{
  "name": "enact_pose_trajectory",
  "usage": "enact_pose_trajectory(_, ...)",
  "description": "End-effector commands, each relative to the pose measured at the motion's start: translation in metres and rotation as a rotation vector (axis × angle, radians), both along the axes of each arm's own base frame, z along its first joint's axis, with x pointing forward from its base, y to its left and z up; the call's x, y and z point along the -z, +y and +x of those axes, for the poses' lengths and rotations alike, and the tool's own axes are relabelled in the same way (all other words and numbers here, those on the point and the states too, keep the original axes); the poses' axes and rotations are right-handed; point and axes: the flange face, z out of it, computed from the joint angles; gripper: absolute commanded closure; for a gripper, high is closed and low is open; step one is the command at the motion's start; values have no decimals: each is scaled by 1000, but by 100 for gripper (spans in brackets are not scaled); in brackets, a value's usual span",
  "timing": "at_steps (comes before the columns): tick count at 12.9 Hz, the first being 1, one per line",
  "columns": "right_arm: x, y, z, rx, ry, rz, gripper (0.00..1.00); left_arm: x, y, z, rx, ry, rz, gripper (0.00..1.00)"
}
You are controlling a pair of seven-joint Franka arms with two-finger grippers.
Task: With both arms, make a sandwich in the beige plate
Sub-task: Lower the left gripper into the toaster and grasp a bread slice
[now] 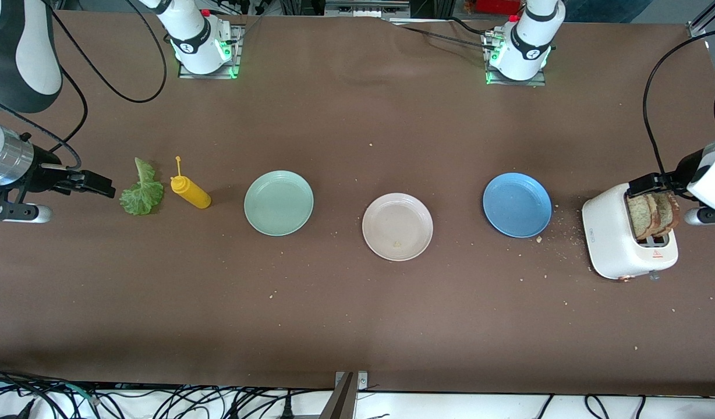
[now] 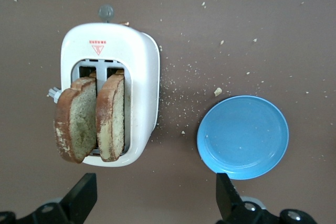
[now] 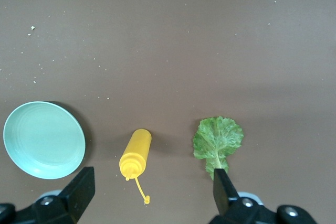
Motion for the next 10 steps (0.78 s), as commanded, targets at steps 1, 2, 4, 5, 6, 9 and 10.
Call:
enact_pose_trajectory(1, -4, -1, 0, 3, -5, 3, 0, 22, 15, 1, 4, 4, 11, 0)
enact_pose_trajectory(2, -4, -1, 0, 3, -5, 3, 0, 29, 21, 1, -4, 12, 11, 0)
enact_pose_trajectory(4, -4, -1, 0, 3, -5, 3, 0, 41, 35, 3, -24, 13, 11, 0)
enact_pose_trajectory(5, -4, -1, 0, 4, -4, 4, 0, 48, 35, 6, -23, 13, 10, 0)
enact_pose_trajectory(6, -4, -1, 0, 4, -5, 4, 0, 57, 37, 8, -25, 21, 9, 0)
enact_pose_trajectory(9, -4, -1, 0, 4, -4, 4, 0, 81, 54, 13, -47, 19, 6, 0)
enact_pose_trajectory(10, -4, -1, 0, 4, -4, 4, 0, 87, 55, 14, -48, 21, 5, 0)
